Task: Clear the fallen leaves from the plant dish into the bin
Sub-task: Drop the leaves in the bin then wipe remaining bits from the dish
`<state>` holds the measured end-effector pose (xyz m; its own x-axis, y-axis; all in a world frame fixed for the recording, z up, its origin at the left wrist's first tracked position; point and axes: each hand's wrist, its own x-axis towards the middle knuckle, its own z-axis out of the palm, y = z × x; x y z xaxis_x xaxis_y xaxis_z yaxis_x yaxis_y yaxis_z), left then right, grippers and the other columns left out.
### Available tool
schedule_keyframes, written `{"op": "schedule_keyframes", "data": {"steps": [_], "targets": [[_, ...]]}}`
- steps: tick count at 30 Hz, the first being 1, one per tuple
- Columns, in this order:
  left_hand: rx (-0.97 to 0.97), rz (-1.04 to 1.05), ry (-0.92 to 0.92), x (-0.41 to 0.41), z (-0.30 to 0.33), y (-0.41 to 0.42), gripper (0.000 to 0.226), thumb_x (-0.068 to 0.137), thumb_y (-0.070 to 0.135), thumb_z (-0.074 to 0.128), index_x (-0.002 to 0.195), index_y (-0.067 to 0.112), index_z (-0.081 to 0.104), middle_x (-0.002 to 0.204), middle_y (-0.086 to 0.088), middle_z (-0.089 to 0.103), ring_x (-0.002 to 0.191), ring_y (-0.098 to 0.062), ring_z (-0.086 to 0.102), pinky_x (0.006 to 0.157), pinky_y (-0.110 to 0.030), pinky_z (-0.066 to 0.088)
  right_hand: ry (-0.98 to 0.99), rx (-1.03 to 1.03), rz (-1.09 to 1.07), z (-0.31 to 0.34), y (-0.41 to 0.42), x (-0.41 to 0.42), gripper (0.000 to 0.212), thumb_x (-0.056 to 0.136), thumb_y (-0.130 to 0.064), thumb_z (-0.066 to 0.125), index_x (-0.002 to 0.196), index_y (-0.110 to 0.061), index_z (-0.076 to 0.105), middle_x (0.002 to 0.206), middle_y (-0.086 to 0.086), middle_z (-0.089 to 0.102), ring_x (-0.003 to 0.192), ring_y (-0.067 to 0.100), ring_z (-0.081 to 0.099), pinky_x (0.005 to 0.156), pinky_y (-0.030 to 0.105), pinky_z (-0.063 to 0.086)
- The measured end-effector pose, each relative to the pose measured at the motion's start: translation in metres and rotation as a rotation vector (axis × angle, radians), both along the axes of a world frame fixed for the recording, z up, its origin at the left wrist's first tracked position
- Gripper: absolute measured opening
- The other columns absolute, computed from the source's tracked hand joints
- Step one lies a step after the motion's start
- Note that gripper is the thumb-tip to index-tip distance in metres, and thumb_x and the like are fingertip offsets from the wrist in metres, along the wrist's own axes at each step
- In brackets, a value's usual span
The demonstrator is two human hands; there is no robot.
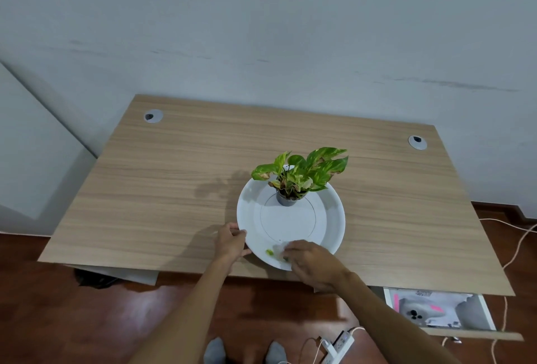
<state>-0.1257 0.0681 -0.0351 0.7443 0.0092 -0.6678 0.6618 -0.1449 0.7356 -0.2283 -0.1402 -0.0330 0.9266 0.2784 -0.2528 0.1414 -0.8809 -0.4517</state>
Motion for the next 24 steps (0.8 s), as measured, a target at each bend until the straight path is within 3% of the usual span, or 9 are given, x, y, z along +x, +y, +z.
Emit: {"op": "schedule_keyframes", "data": {"steps": [4, 8, 11, 15, 18, 24], "targets": [[0.001, -0.004, 0.006, 0.001, -0.003, 0.000, 0.015, 0.093, 0.002, 0.054, 0.107, 0.003, 0.053, 0.105, -0.011, 0.056, 0.095, -0.025, 0.060, 0.072, -0.040, 0.060, 0.068, 0.021, -0.368, 0.000, 0.001, 0.007, 0.044, 0.094, -0.039, 0.050, 0.135, -0.025, 0.051, 0.136, -0.001, 0.045, 0.127, 0.019, 0.043, 0.102, 0.035, 0.044], [0.006, 0.013, 0.009, 0.000, -0.006, -0.003, 0.019, 0.092, 0.002, 0.055, 0.111, 0.002, 0.054, 0.108, -0.014, 0.056, 0.091, -0.023, 0.060, 0.072, -0.042, 0.060, 0.293, -0.026, -0.482, -0.002, 0.015, 0.019, 0.054, 0.087, -0.050, 0.057, 0.128, -0.016, 0.046, 0.122, 0.007, 0.045, 0.114, 0.027, 0.048, 0.098, 0.038, 0.044], [-0.009, 0.024, 0.024, 0.001, -0.007, -0.003, 0.018, 0.093, 0.003, 0.055, 0.110, 0.002, 0.053, 0.110, -0.016, 0.056, 0.095, -0.027, 0.060, 0.073, -0.043, 0.059, 0.330, 0.016, -0.526, -0.005, 0.032, 0.028, 0.054, 0.088, -0.047, 0.059, 0.127, -0.013, 0.044, 0.120, 0.009, 0.045, 0.111, 0.030, 0.052, 0.095, 0.039, 0.044], [-0.009, 0.024, 0.028, 0.002, -0.008, -0.002, 0.013, 0.093, 0.003, 0.055, 0.106, 0.004, 0.053, 0.109, -0.017, 0.057, 0.099, -0.031, 0.063, 0.070, -0.041, 0.060, 0.274, 0.063, -0.426, -0.011, 0.058, 0.034, 0.041, 0.098, -0.027, 0.052, 0.137, -0.018, 0.045, 0.125, 0.012, 0.045, 0.115, 0.031, 0.049, 0.098, 0.039, 0.042], [-0.015, 0.018, 0.026, 0.001, -0.009, -0.002, 0.011, 0.093, 0.003, 0.055, 0.104, 0.004, 0.053, 0.107, -0.018, 0.059, 0.095, -0.031, 0.064, 0.068, -0.041, 0.060, 0.235, 0.040, -0.330, -0.016, 0.063, 0.040, 0.046, 0.097, -0.012, 0.050, 0.142, -0.022, 0.045, 0.125, 0.013, 0.043, 0.113, 0.032, 0.048, 0.098, 0.039, 0.041], [0.000, 0.019, 0.011, 0.002, -0.011, -0.002, 0.013, 0.094, 0.004, 0.054, 0.107, 0.004, 0.052, 0.098, -0.011, 0.058, 0.094, -0.029, 0.064, 0.070, -0.039, 0.060, 0.210, 0.019, -0.190, -0.017, 0.065, 0.048, 0.047, 0.089, 0.000, 0.053, 0.133, -0.016, 0.058, 0.117, 0.012, 0.052, 0.104, 0.032, 0.054, 0.089, 0.039, 0.047]]}}
